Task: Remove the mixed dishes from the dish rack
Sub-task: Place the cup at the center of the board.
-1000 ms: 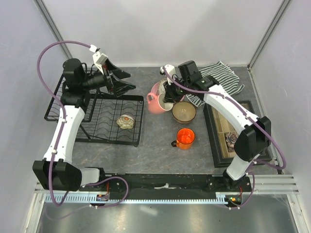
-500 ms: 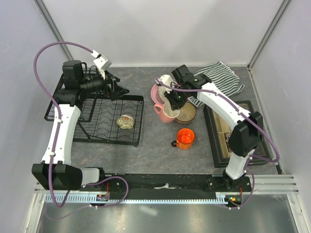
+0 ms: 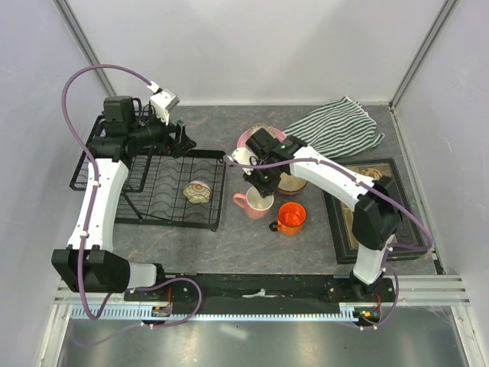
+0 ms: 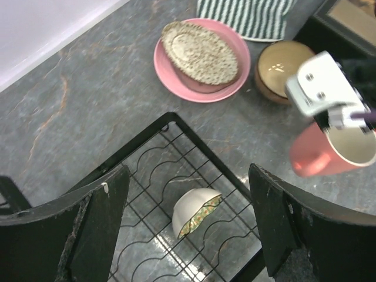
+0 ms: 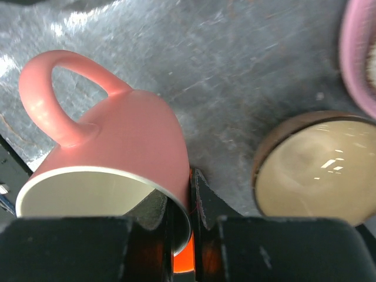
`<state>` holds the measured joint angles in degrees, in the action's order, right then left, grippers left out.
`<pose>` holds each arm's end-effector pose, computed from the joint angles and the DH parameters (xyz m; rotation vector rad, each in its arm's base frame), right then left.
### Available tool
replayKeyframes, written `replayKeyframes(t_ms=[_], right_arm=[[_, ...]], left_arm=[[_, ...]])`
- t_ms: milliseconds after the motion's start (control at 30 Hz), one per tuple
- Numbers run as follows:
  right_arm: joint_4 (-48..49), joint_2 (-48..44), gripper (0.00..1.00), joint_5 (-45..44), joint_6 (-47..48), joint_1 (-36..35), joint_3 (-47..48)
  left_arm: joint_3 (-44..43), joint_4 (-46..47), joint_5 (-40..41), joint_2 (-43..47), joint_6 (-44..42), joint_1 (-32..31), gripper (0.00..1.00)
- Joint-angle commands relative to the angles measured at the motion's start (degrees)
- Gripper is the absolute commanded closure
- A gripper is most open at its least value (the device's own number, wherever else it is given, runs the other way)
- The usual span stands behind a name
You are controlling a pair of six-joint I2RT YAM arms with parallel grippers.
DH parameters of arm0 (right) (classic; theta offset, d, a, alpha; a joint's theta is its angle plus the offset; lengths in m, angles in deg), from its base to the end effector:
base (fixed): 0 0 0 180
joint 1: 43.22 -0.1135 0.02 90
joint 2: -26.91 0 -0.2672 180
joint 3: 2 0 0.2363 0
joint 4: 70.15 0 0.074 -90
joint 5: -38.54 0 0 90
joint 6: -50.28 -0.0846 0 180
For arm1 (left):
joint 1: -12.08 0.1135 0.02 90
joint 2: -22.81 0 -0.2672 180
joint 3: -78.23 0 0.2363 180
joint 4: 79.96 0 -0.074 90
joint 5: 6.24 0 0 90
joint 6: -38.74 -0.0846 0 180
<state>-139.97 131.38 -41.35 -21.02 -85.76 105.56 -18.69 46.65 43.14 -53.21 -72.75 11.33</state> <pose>0.2735 0.2711 0.2405 -1.4484 2.3486 0.3561 0.2920 -0.0589 0.3828 0.7802 1.8743 -0.5278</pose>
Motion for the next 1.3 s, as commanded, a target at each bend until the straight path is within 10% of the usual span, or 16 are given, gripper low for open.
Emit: replayKeyframes(t_ms=[0, 1267], right_arm=[[2.6, 0.2, 1.00, -2.3, -0.8, -1.5, -1.5], [0.3, 6.5, 0.99, -2.6, 0.9, -4.8, 3.6]], left_arm=[[-2.8, -0.4, 5.7, -0.7, -1.6, 0.1, 0.12], [-2.8, -1.0, 7.0, -1.6, -3.5, 0.7, 0.12]])
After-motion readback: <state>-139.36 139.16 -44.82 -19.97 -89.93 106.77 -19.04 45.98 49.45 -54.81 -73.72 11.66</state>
